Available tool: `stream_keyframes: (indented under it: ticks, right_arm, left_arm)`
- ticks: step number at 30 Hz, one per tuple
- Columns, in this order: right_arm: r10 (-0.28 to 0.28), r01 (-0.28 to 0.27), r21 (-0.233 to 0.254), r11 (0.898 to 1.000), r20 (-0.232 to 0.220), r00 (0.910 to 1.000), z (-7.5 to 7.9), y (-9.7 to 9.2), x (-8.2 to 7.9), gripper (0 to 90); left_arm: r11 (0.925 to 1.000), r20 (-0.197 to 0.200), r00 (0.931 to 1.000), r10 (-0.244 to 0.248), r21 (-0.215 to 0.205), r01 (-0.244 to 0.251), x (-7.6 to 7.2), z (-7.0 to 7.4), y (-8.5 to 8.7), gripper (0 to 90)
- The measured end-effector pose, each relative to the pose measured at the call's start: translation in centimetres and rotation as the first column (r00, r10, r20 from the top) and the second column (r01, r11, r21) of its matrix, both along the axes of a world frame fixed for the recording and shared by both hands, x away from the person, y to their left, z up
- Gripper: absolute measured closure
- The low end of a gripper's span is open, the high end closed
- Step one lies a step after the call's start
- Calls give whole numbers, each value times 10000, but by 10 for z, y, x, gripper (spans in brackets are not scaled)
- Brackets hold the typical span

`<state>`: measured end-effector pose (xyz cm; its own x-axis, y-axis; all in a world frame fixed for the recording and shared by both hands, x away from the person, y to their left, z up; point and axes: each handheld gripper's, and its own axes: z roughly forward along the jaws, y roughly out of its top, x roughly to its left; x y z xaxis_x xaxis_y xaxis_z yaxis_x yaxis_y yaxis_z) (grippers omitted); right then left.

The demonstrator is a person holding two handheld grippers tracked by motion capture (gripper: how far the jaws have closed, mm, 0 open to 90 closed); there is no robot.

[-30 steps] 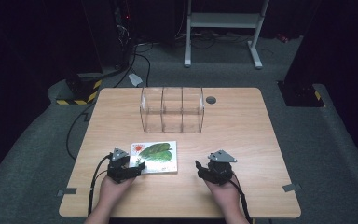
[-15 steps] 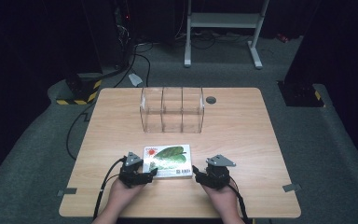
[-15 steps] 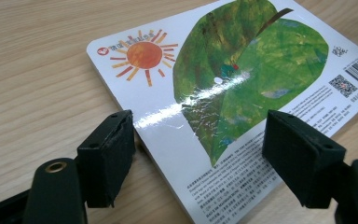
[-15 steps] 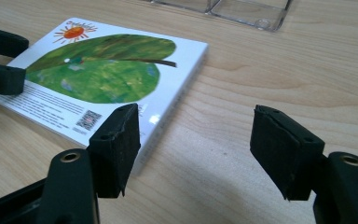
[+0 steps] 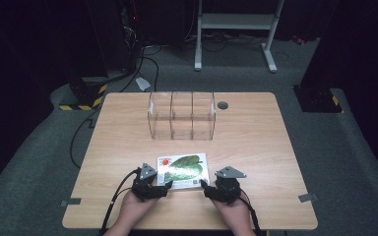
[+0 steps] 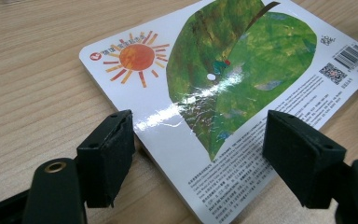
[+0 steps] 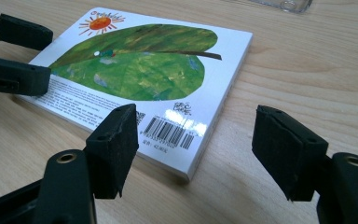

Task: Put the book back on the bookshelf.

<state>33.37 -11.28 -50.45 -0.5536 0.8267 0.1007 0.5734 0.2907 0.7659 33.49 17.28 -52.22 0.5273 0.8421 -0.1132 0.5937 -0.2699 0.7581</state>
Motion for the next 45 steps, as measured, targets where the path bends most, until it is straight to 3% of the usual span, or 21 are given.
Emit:
stream_keyframes:
  ticks: [3,6,11,17,22,25,32,37,41,45]
  right_arm:
    - [-136,137,40,9999,-129,9998,-1,-2,0,305]
    - [-155,166,332,9993,-355,9992,-6,3,1,305]
    - [-32,41,141,9999,-635,9980,-12,18,11,300]
    - [45,-25,233,9997,-861,9963,-14,21,13,295]
    - [-95,111,194,9998,-820,9966,-15,23,5,273]
    - [-131,118,-173,9998,-753,9971,-16,23,-4,269]
    - [-78,60,-221,9997,-822,9966,-15,20,-17,279]
    - [120,-115,81,9999,-711,9974,-13,14,-15,305]
    - [61,-53,98,9999,-746,9972,-14,14,-13,287]
    - [116,-113,44,9999,-760,9970,-16,16,-13,273]
  left_arm:
    - [9993,8,9994,341,-138,-340,0,1,1,321]
    - [9985,-83,9986,513,-192,-515,1,0,0,323]
    - [9959,-267,9969,743,-495,-756,5,-2,0,296]
    - [9966,-285,9979,586,-568,-601,5,-3,1,288]
    - [9970,-168,9979,629,-448,-636,0,-3,-2,288]
    - [9980,-167,9987,477,-407,-484,-4,-2,-3,288]
    - [9991,-84,9995,310,-289,-312,-11,-1,-5,302]
    - [9968,13,9977,674,-437,-672,-8,-1,0,341]
    - [9921,-384,9961,795,-946,-829,0,-2,1,333]
    - [9917,-482,9959,761,-998,-807,2,-3,1,341]
